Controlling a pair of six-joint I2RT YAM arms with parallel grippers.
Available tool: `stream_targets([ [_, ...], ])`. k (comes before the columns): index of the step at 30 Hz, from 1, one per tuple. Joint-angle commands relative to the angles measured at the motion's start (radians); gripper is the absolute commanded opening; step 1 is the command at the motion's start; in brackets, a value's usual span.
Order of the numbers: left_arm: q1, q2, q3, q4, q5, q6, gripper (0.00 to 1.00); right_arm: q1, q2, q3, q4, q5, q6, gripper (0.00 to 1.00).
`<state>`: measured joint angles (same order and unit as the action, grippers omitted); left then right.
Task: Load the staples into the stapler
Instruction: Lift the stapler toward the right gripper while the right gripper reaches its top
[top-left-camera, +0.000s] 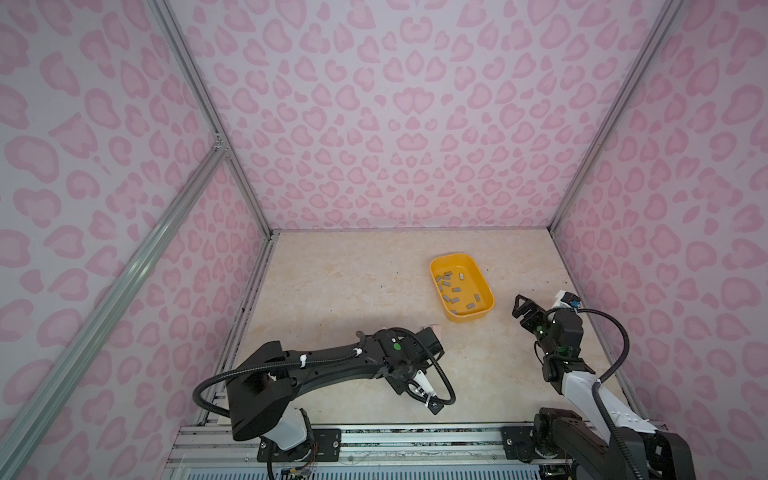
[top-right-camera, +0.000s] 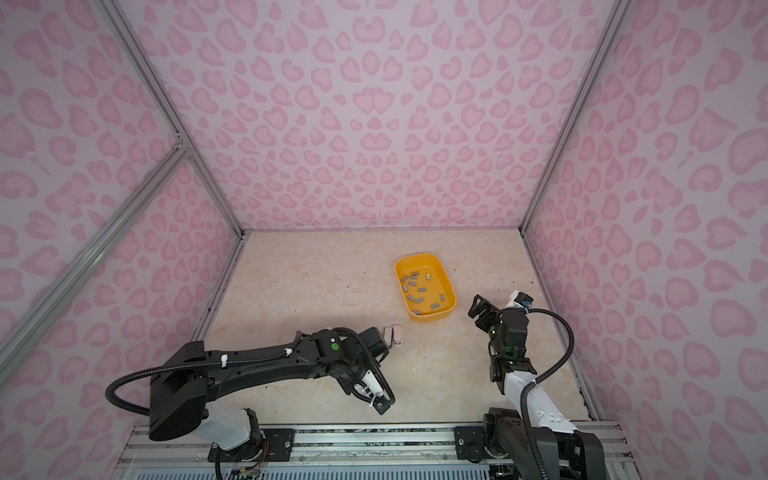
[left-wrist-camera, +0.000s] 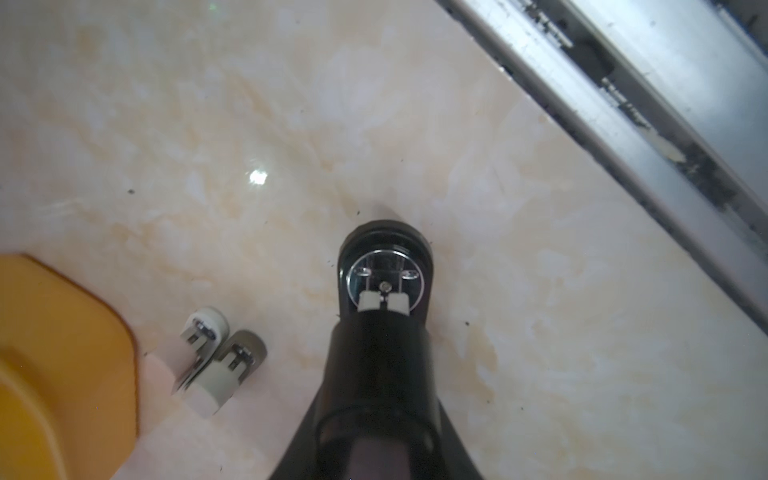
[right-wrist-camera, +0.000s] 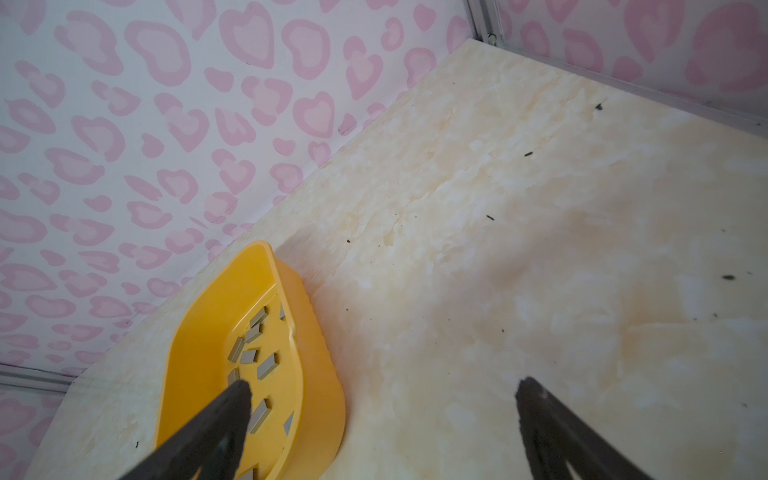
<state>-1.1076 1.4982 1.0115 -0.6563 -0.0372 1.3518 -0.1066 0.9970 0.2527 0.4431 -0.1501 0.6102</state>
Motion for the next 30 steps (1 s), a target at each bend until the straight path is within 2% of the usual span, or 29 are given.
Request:
stream_targets([
  [1,0.033,-0.132,-0.028,0.094,-0.043,-0.054,0.04,0.008,-0.001,0.005,0.014,0.003,-0.009,0.99],
  [4,0.061,-0.269,-0.042,0.134,-0.073,-0.12,0.04,0.053,-0.003,0.018,0.014,0.003,-0.058,0.97],
  [10,0.094,-0.516,-0.158,0.216,-0.122,-0.23,0.04,0.248,-0.014,0.11,-0.096,0.106,-0.187,0.9],
  [12,0.095,-0.585,-0.241,0.283,-0.163,-0.289,0.04,0.297,-0.025,0.135,-0.115,0.093,-0.153,0.88],
  [15,0.098,-0.667,-0.344,0.371,-0.17,-0.375,0.04,0.393,-0.046,0.153,-0.079,0.044,-0.087,0.84],
  [18,0.12,-0.728,-0.372,0.419,-0.11,-0.433,0.04,0.543,-0.075,0.174,-0.097,0.138,-0.046,0.83],
  [21,0.144,-0.725,-0.372,0.435,-0.056,-0.476,0.04,0.653,-0.097,0.187,-0.109,0.186,-0.003,0.82],
  [26,0.146,-0.64,-0.341,0.46,-0.038,-0.574,0.04,0.803,-0.133,0.208,-0.154,0.214,0.052,0.75],
  [30,0.146,-0.584,-0.309,0.441,-0.002,-0.615,0.04,0.937,-0.159,0.186,-0.158,0.303,0.058,0.73],
])
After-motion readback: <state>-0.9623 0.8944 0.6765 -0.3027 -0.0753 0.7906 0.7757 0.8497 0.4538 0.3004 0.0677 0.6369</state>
